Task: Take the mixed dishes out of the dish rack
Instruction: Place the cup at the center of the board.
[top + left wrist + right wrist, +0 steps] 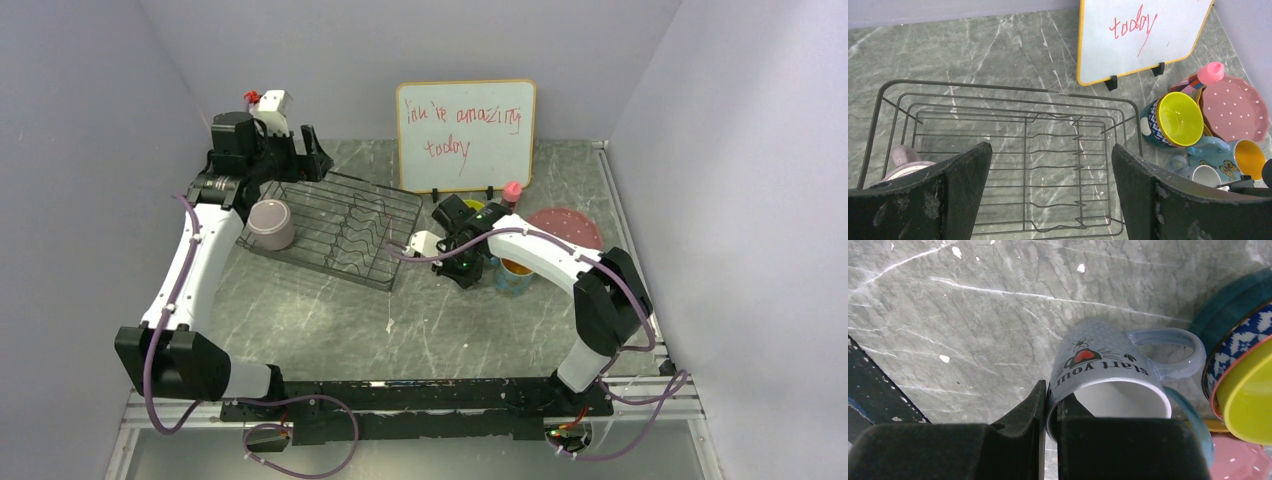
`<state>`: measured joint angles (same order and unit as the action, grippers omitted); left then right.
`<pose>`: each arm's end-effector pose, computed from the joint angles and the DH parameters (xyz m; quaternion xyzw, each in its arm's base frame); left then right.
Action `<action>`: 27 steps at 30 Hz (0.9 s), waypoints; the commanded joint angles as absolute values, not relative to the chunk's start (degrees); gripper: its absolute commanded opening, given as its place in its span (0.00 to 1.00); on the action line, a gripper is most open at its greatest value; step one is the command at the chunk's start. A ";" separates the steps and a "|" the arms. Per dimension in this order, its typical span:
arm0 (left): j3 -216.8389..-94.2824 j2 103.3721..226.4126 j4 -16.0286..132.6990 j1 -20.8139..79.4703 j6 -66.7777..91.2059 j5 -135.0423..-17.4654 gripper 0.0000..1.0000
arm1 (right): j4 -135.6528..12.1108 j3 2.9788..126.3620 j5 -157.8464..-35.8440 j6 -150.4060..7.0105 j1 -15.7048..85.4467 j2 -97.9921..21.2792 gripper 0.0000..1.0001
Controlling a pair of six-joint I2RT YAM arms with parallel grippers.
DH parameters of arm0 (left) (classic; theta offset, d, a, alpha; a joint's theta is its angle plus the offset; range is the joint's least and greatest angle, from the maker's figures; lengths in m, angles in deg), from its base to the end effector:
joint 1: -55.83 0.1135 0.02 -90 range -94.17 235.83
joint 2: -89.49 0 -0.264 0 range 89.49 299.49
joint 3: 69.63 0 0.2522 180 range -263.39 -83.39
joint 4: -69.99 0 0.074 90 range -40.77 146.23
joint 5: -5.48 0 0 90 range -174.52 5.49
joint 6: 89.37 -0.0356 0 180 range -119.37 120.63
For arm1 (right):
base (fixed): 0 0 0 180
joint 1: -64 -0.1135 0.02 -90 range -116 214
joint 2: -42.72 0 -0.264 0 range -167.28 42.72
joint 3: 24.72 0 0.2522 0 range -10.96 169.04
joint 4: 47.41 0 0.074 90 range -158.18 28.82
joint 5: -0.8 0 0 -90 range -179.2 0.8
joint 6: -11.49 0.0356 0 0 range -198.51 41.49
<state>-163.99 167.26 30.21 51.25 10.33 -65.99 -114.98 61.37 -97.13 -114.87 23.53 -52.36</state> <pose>0.3029 -0.0356 0.4011 0.0518 0.8270 -0.2009 0.5225 0.2386 0.2101 0.2308 -0.6219 0.7713 0.0728 0.1142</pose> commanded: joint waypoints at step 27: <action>-159.68 165.60 18.41 51.99 -15.96 -87.58 0.94 | -108.98 58.73 -96.33 -113.95 22.70 -49.90 0.87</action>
<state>-160.21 164.93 20.75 51.53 -10.09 -80.57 -109.03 57.22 -95.66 -113.73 23.07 -53.37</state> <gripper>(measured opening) 0.942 0.767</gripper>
